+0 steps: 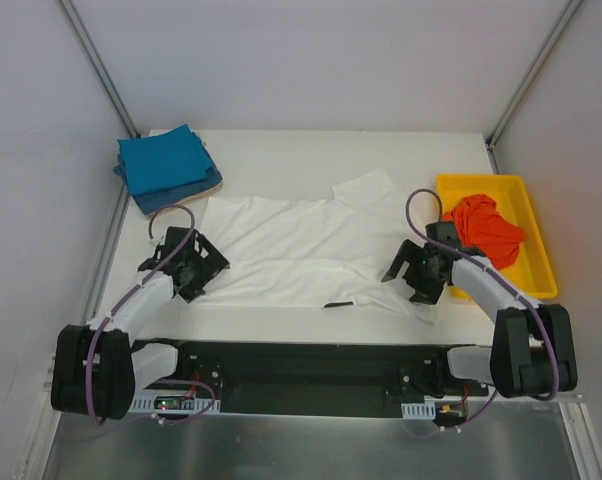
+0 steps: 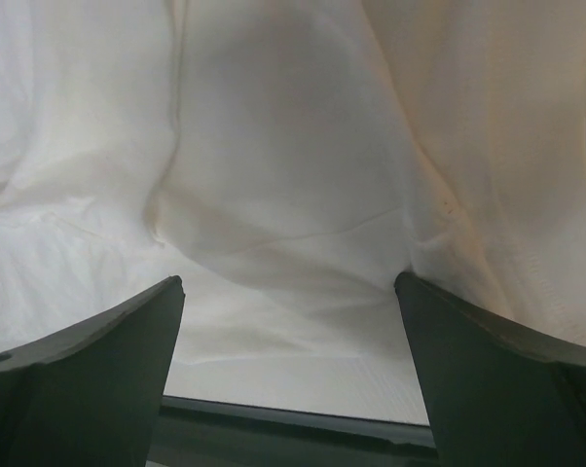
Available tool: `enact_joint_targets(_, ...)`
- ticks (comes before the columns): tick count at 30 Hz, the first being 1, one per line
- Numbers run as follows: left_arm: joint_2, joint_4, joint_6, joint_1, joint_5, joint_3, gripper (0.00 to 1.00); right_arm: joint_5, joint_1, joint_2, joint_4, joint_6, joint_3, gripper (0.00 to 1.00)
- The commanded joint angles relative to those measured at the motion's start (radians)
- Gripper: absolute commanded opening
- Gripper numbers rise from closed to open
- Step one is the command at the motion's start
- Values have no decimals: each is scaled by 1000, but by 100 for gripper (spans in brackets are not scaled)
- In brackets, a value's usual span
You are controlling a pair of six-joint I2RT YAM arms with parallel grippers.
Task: Fold and stack the t-shirts
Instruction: Fold the flattened tshirt in 1/3 of the way
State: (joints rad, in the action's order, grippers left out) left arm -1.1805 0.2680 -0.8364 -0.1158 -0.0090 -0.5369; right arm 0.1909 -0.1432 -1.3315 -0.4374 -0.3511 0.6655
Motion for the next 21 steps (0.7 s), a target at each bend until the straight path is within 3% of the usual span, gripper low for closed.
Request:
enact_joint_targets(1,140,260,-93,10,-26,122,99,-71,5,118,-207,-71,-127,96)
enact_joint_targets(4,247,318,-109,8,-23,166,99,-59,5,227,-253,-83,-158,96)
enact_joint_targets(9,355,370,-84,10,-106,161,99,-163,7,351,-376,-66,-135,96)
enact_joint_targets(16,348,384,-12,10,-105,11,99,-168,2,351,-406,81,-38,96)
enact_joint_targets(21,380,384,22,10,-82,-92,99,-55,-62,442,-347,100,83,96)
